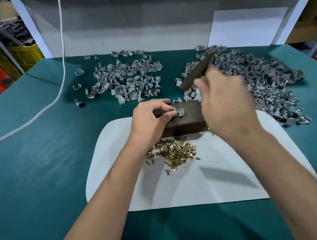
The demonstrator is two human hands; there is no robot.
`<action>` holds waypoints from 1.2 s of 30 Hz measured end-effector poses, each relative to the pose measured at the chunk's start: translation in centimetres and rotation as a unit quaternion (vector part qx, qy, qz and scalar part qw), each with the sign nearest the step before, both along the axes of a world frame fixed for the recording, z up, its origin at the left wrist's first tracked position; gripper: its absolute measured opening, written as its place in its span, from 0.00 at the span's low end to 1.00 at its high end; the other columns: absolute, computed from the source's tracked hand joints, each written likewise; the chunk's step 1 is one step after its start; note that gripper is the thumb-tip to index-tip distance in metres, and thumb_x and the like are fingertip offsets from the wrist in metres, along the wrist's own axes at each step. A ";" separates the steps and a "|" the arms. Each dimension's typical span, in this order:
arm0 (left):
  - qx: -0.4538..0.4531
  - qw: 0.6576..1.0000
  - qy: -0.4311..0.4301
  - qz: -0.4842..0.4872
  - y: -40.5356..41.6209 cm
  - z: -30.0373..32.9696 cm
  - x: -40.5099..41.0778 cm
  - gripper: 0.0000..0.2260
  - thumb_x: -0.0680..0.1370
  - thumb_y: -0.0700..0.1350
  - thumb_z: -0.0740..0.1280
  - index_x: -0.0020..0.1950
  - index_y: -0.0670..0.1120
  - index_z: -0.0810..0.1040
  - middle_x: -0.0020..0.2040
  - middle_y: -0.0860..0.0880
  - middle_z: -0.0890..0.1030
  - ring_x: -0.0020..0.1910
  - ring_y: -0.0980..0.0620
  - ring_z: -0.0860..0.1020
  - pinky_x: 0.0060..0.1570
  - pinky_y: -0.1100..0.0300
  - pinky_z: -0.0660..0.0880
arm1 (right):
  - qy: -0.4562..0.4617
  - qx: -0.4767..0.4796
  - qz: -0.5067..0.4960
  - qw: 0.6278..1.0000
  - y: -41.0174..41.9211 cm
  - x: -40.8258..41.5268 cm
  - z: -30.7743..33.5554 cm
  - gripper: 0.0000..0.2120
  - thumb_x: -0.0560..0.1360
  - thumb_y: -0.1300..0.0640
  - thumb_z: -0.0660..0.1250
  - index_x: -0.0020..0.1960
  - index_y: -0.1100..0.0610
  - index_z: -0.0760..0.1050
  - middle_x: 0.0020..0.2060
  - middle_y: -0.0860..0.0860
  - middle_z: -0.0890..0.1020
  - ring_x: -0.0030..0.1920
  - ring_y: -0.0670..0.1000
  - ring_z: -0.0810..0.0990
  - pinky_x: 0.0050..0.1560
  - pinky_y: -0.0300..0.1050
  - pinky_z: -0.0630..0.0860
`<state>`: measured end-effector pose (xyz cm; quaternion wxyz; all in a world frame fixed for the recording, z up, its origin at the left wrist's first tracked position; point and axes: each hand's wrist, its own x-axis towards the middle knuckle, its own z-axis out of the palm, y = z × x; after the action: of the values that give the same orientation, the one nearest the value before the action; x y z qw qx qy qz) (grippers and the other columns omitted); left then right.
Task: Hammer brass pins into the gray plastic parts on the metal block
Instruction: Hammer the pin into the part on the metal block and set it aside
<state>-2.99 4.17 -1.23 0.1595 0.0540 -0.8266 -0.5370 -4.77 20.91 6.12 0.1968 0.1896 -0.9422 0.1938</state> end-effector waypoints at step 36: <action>0.036 0.999 0.000 -0.041 1.0 0.0 0.3 0.07 0.77 0.41 0.74 0.41 0.52 0.86 0.63 0.56 0.82 0.67 0.55 0.76 0.72 0.47 0.67 | -0.246 0.153 -0.147 0.946 8.2 -1.7 -1.3 0.07 0.68 0.54 0.77 0.39 0.56 0.81 0.36 0.55 0.83 0.40 0.59 0.81 0.40 0.46 0.78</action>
<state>-2.72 5.18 -1.25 0.1348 0.0255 -0.8085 -0.5723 -6.50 29.06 4.82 -0.0459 0.0236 -0.9970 0.0570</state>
